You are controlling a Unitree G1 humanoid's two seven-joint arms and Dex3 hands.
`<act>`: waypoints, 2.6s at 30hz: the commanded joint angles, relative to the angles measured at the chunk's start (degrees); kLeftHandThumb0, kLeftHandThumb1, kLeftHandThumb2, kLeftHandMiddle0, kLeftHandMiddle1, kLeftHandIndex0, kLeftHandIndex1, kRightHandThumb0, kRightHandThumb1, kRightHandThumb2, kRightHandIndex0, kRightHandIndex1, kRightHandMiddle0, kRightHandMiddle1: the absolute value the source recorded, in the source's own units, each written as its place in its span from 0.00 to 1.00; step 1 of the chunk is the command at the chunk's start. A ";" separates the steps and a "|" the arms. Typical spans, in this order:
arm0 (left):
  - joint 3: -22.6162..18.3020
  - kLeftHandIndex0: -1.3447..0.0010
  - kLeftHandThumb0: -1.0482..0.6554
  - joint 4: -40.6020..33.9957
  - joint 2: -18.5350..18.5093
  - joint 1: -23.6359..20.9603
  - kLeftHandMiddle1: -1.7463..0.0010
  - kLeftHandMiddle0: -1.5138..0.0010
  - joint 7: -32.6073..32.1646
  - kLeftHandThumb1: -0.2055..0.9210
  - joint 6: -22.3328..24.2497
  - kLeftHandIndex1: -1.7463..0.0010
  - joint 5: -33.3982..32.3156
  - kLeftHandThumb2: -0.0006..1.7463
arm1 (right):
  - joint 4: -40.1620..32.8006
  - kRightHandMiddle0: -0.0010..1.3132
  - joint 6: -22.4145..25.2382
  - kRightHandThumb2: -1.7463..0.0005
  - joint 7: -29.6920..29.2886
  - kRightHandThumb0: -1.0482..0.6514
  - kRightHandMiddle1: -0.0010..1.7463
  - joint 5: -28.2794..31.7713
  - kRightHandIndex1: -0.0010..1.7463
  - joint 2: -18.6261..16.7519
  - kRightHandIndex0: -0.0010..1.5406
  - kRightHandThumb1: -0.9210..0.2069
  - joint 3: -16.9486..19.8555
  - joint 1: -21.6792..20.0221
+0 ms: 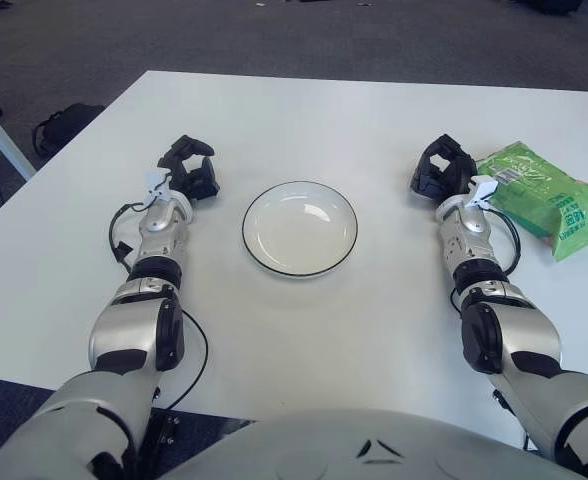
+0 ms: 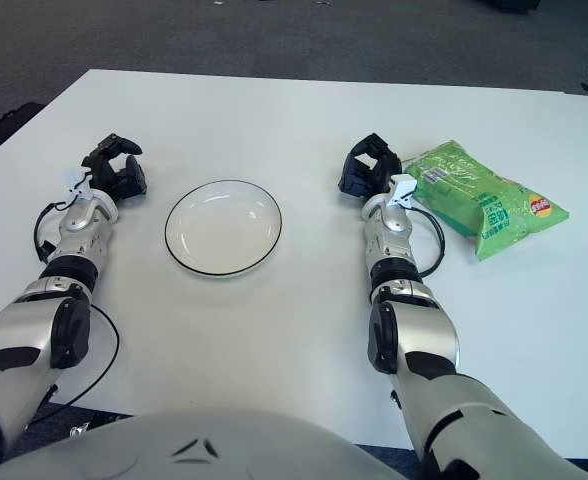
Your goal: Put the snack into the plate.
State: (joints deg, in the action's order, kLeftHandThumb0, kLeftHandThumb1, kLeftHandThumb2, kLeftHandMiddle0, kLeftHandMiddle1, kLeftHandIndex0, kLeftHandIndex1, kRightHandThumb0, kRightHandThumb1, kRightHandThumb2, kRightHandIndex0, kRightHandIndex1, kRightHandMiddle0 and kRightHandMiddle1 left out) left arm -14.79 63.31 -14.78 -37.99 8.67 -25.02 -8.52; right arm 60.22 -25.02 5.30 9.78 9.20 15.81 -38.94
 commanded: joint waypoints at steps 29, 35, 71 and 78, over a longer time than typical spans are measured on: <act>-1.64 0.52 0.33 4.65 1.13 1.52 0.00 0.14 -2.40 0.43 3.12 0.00 -0.28 0.78 | 3.58 0.47 -8.29 0.24 -22.17 0.33 1.00 -20.07 1.00 2.72 0.66 0.54 -11.79 3.29; -1.79 0.52 0.32 4.54 1.27 1.61 0.00 0.14 -2.78 0.43 2.87 0.00 -0.26 0.78 | 1.99 0.45 -6.92 0.27 -30.91 0.34 1.00 -26.91 1.00 4.69 0.64 0.50 -16.09 3.30; -1.48 0.51 0.32 4.55 0.96 2.37 0.00 0.14 -1.41 0.41 1.94 0.00 0.32 0.79 | -45.33 0.01 29.50 0.64 -41.99 0.22 0.71 -63.74 0.69 15.07 0.07 0.00 -26.84 19.66; -1.34 0.51 0.32 4.82 0.97 2.13 0.00 0.14 -1.95 0.41 2.41 0.00 0.44 0.80 | -49.78 0.00 31.02 0.60 -42.07 0.17 0.61 -64.37 0.55 16.90 0.08 0.00 -25.98 21.71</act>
State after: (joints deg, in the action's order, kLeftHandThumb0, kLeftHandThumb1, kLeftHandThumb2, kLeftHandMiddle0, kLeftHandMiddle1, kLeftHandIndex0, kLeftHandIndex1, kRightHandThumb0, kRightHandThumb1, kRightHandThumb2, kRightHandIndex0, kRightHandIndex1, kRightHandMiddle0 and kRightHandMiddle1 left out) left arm -16.39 65.49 -14.64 -38.94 6.97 -25.28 -8.49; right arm 12.50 5.46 -37.01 -53.48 24.90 -10.77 -18.13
